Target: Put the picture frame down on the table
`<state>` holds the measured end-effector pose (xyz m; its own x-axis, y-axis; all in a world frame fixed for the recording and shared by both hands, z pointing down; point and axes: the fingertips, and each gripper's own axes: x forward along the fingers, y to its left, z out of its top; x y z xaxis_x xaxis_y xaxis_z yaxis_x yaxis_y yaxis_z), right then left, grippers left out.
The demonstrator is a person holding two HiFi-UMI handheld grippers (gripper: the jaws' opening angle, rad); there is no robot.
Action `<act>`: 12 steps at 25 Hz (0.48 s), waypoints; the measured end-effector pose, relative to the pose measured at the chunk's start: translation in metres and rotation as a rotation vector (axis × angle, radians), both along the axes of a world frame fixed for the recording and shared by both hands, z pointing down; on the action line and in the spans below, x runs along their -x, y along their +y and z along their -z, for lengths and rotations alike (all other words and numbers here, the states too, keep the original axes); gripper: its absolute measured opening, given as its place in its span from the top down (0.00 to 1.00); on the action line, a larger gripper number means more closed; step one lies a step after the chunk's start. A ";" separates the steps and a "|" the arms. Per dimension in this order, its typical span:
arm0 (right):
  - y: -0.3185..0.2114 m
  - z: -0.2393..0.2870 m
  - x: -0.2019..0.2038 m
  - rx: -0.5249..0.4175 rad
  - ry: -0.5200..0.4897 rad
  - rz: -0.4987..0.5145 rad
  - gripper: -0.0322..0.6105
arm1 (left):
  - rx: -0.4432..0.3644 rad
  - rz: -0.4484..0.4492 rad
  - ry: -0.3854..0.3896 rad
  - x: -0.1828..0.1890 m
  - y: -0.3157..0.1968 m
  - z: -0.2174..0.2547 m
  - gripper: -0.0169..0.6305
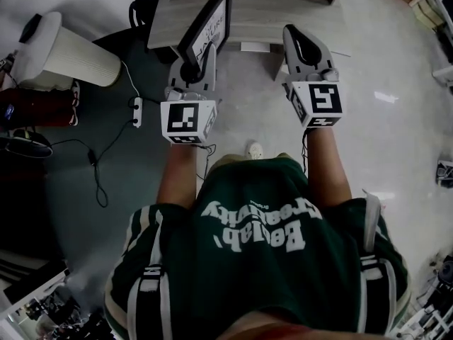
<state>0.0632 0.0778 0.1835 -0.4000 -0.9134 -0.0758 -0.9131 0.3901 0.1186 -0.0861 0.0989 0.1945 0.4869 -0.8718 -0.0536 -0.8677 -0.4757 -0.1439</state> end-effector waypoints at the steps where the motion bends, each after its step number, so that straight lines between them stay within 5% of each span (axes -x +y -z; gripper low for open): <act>1: -0.007 -0.001 -0.004 0.003 -0.001 0.005 0.89 | 0.003 0.003 0.002 -0.004 -0.007 -0.001 0.93; 12: -0.055 -0.014 -0.028 0.029 -0.013 0.014 0.90 | 0.027 0.032 -0.009 -0.019 -0.056 -0.013 0.93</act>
